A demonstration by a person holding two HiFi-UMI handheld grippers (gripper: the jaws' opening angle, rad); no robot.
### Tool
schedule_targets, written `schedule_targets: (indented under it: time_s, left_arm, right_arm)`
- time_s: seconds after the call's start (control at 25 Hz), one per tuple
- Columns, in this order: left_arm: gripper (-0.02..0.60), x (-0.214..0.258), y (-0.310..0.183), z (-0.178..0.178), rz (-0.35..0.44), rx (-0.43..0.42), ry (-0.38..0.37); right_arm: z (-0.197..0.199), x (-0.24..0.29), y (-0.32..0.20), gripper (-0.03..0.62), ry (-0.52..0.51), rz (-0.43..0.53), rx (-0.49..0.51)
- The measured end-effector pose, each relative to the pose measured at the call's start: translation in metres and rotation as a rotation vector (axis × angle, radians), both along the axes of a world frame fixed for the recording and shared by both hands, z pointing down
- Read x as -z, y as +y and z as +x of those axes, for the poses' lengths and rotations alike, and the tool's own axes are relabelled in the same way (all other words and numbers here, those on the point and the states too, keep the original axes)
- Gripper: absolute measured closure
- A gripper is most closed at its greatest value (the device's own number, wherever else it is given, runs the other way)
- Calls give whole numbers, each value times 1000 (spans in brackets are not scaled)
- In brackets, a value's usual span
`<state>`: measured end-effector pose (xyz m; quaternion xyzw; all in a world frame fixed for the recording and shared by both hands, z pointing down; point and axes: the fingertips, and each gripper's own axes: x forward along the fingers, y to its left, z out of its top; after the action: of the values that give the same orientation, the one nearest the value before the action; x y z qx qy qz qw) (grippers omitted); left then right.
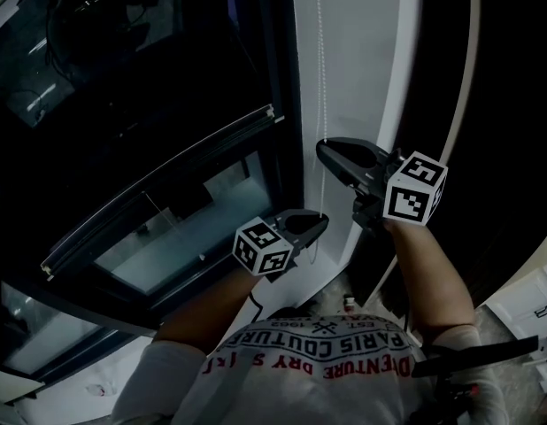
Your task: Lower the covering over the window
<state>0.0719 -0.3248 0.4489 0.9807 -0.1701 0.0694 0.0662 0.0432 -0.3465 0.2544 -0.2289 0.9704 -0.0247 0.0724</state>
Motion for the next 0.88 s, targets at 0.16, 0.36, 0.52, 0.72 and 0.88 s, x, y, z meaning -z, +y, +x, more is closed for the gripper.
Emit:
schedule_targets:
  time_s: [0.16, 0.36, 0.52, 0.72, 0.88]
  left_arm:
    - [565, -28, 2, -1, 58, 6, -98]
    - [565, -76, 5, -4, 17, 0, -196]
    - [565, -108, 4, -12, -37, 33, -211]
    - [563, -130, 6, -16, -71, 44, -198]
    - [563, -149, 13, -17, -100, 48, -216]
  right_arm:
    - [1, -28, -2, 583, 28, -34, -4]
    - [0, -77, -3, 585, 129, -50, -23]
    - [-4, -109, 2, 585, 121, -108, -7]
    - [-5, -131, 5, 586, 119, -140, -4]
    - [-7, -152, 10, 586, 151, -161, -5]
